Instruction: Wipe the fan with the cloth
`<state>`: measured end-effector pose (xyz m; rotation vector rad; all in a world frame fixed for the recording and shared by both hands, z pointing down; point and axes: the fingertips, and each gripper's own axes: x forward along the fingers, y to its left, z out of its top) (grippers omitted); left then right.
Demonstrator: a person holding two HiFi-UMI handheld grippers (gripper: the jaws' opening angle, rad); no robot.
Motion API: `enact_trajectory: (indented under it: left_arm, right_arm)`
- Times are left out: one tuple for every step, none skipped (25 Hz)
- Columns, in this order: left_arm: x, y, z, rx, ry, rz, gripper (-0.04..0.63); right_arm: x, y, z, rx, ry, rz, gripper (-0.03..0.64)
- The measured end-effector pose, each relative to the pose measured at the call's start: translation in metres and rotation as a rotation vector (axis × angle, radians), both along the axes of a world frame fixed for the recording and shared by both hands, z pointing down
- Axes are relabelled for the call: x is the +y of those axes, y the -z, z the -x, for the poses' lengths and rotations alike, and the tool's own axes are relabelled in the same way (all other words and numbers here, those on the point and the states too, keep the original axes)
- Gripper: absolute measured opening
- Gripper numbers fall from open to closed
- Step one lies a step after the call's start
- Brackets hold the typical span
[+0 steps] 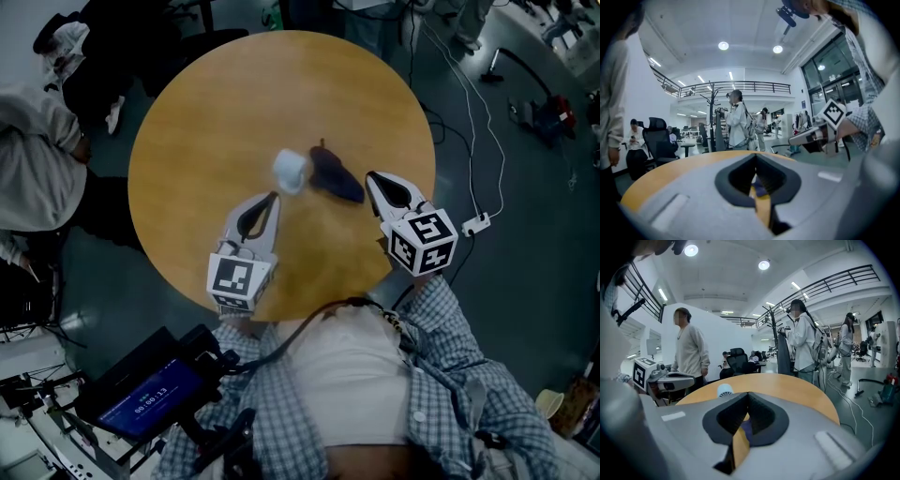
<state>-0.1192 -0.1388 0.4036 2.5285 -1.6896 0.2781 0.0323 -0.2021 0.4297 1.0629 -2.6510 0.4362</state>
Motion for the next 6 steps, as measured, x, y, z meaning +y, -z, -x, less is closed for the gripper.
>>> enact_trajectory:
  left_arm:
    - [0.0,0.0004,-0.0008,0.002,-0.005,-0.005,0.002]
    - [0.0003,0.0006,-0.0014,0.004,-0.01,-0.012,0.002]
    - [0.0006,0.0007,-0.0019,0.005,-0.015,-0.017,0.002]
    - [0.0009,0.0006,-0.0022,0.004,-0.017,-0.019,0.002]
    - [0.0012,0.0005,-0.0024,0.003,-0.018,-0.018,0.002]
    - [0.0015,0.0003,-0.0025,0.002,-0.019,-0.017,0.001]
  right_arm:
    - [-0.0001,0.0005,-0.0005,-0.001,-0.001,0.0,0.003]
    - [0.0001,0.0005,-0.0008,-0.001,-0.001,0.0,0.003]
    - [0.0006,0.0003,-0.001,-0.001,-0.002,0.001,0.003]
    - [0.0012,-0.0003,-0.0012,0.0,-0.002,0.002,0.003]
    - [0.0018,-0.0009,-0.0015,0.0,-0.003,0.002,0.003]
    - [0.0023,-0.0016,-0.0019,0.001,-0.004,0.003,0.003]
